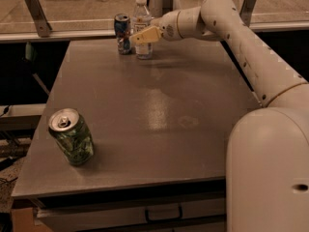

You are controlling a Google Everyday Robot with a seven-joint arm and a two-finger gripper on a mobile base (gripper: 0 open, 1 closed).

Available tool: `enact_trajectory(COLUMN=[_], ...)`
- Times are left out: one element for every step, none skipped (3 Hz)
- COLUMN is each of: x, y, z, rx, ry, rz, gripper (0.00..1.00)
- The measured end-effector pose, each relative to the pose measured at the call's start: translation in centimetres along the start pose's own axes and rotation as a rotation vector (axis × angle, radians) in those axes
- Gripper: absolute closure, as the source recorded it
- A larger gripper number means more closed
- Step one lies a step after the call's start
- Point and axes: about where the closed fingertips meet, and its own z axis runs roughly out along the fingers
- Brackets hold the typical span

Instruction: Move blue plastic bottle near redbull can

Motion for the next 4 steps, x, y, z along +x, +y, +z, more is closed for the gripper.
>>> enact_trajectory(x=[0.0,-0.2,-2.0,-5.1], y=[0.0,-0.6,-0.2,3.5], z=[0.0,-3.7,-12.0,-20.0], rx=[0.000,0.037,0.124,0.164], ry=[0.000,-0.019,-0.076,-0.143], rz=[0.000,-0.025,-0.075,-0.155], gripper=[0.00,0.00,0.00,0.00])
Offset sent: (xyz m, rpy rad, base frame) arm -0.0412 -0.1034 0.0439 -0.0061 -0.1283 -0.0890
